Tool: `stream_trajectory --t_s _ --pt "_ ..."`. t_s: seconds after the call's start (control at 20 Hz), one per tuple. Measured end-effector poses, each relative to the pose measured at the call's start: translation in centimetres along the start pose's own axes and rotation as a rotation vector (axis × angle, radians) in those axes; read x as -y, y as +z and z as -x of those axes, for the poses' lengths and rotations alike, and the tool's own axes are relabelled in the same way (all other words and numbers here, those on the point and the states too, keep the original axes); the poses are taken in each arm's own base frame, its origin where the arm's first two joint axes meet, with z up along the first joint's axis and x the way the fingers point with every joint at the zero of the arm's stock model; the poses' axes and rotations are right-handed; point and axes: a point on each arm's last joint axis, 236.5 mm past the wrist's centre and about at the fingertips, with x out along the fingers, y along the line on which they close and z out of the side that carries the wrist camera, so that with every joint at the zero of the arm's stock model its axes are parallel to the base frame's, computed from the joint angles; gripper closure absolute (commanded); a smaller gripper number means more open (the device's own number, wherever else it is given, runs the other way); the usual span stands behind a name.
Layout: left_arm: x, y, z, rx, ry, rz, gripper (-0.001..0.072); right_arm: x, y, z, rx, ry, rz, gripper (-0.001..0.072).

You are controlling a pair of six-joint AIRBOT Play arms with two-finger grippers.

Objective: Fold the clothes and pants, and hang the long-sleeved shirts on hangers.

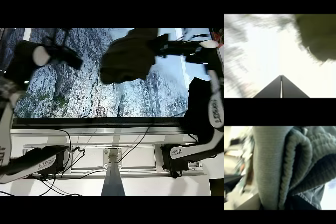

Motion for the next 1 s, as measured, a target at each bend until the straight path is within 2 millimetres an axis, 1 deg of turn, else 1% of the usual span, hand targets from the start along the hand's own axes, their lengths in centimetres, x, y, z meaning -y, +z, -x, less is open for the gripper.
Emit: stream_trajectory --t_s 0.1,0.15,0.2,0.3,0.35,0.4,0.45,0.5,0.55,0.6,0.65,0.7,0.75,0.8,0.9,0.95,1.0 --pt "-2.9 -0.7 2.7 -0.004 0.078 0.003 0.0689 1.5 1.8 6.9 0.095 -0.19 -0.025 0.0683" --pt "-3.8 -1.0 3.7 -0.003 0.104 0.007 0.0689 2.7 2.3 10.6 0.149 -0.303 -0.058 0.0683" --pt "-4.5 -1.2 4.6 -0.001 0.125 0.011 0.0689 3.8 2.6 14.5 0.211 -0.422 -0.096 0.0683" --pt "-5.4 -1.5 5.7 0.001 0.154 0.017 0.0689 5.7 2.3 23.3 0.374 -0.669 -0.201 0.0683" --pt "-5.8 -1.6 6.1 0.002 0.164 0.018 0.0689 6.3 1.6 28.1 0.467 -0.792 -0.259 0.0683" --pt "-6.0 -1.6 6.4 0.003 0.17 0.018 0.0689 6.6 0.5 32.1 0.544 -0.894 -0.316 0.0682" --pt "-6.1 -1.7 6.5 0.002 0.175 0.019 0.0689 6.7 -1.0 36.1 0.623 -0.991 -0.384 0.0682" --pt "-6.2 -1.8 6.7 0.001 0.179 0.02 0.0689 6.8 -2.7 39.4 0.681 -1.071 -0.45 0.0682" --pt "-6.3 -1.8 6.8 0.002 0.182 0.02 0.0689 6.8 -4.8 41.9 0.724 -1.132 -0.53 0.0678" --pt "-6.4 -1.8 6.9 0.001 0.184 0.02 0.0689 6.8 -6.6 44.0 0.76 -1.178 -0.605 0.0629" --pt "-6.4 -1.8 6.9 0.002 0.185 0.02 0.0689 6.8 -8.3 45.4 0.788 -1.208 -0.684 0.0529" --pt "-6.4 -1.9 7.0 0.001 0.186 0.021 0.0689 6.8 -10.2 46.7 0.819 -1.233 -0.776 0.0342" --pt "-6.5 -1.9 7.0 0.0 0.187 0.02 0.0689 6.8 -11.6 48.0 0.86 -1.258 -0.853 0.0173" --pt "-6.5 -1.9 7.0 0.001 0.188 0.02 0.0689 6.8 -13.0 49.0 0.899 -1.277 -0.929 0.0107" --pt "-6.5 -1.9 7.0 0.001 0.189 0.02 0.0689 6.6 -14.4 49.7 0.936 -1.278 -1.015 0.0114" --pt "-6.5 -1.9 7.0 0.0 0.189 0.02 0.0689 6.6 -14.7 49.8 0.943 -1.277 -1.03 0.0127" --pt "-6.5 -1.9 7.0 0.0 0.189 0.02 0.0689 6.5 -15.1 50.1 0.945 -1.287 -1.039 0.0206"
